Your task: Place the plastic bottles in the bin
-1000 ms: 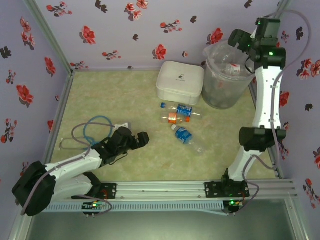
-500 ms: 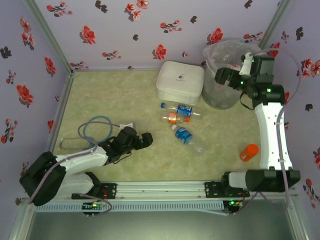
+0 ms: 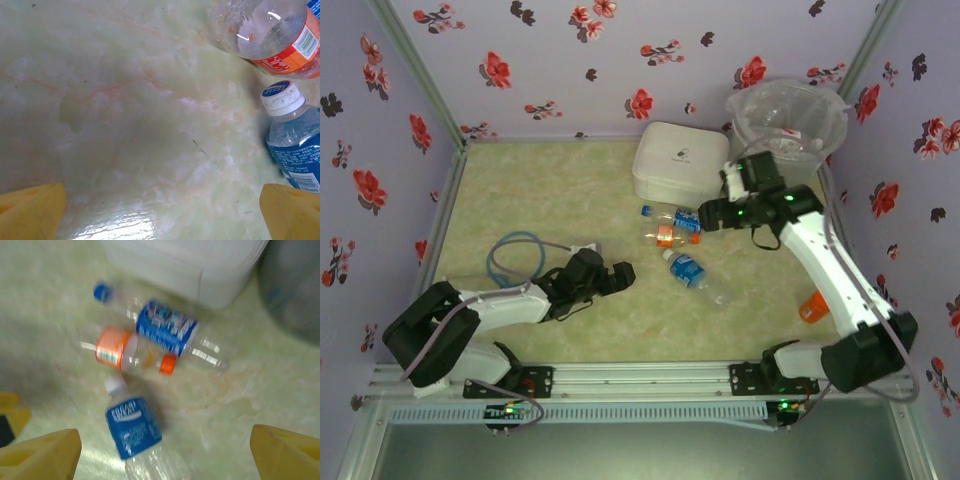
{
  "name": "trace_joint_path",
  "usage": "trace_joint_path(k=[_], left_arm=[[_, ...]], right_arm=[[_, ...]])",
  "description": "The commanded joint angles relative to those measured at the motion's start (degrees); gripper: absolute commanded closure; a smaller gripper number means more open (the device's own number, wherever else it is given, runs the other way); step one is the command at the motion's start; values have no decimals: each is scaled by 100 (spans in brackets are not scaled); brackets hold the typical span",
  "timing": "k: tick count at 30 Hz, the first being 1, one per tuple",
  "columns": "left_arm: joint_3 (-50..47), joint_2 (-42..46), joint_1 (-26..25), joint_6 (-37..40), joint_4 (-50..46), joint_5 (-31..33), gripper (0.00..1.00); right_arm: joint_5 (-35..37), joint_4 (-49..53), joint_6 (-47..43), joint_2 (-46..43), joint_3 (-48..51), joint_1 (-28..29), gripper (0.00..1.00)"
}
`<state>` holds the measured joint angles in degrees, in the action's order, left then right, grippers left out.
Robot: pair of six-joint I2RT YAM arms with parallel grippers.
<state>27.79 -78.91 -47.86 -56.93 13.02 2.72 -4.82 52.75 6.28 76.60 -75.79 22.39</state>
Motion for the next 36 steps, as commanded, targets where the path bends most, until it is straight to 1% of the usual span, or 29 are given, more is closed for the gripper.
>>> trace_joint_path(k=[1, 7, 13, 17, 23, 25, 29, 31, 36], left_arm=[[130, 8, -29, -65, 83, -35, 0], [97, 53, -13, -63, 42, -22, 0], [-152, 417, -17, -147, -27, 86, 0], [-323, 836, -13, -148, -288, 277, 0], [-514, 1431, 11, -157, -634, 510, 0], [-570, 1546, 13, -167, -693, 545, 0], [-643, 1667, 13, -198, -732, 554, 0], [-667, 1711, 13, -206, -748, 554, 0], [-713, 1730, 13, -223, -722, 572, 0]], right_arm=[[518, 542, -145, 393, 147, 415, 11], [921, 709, -283, 1472, -124, 1082, 6], [836, 807, -470, 2415, -466, 1506, 4], [707, 783, -505, 2913, -597, 1661, 6], [741, 613, -514, 3440, -784, 1725, 9], [817, 568, -505, 3612, -830, 1722, 13], [586, 475, -408, 3667, -827, 1705, 23], [590, 448, -358, 3496, -778, 1701, 29], [631, 632, -312, 2984, -822, 1698, 40]])
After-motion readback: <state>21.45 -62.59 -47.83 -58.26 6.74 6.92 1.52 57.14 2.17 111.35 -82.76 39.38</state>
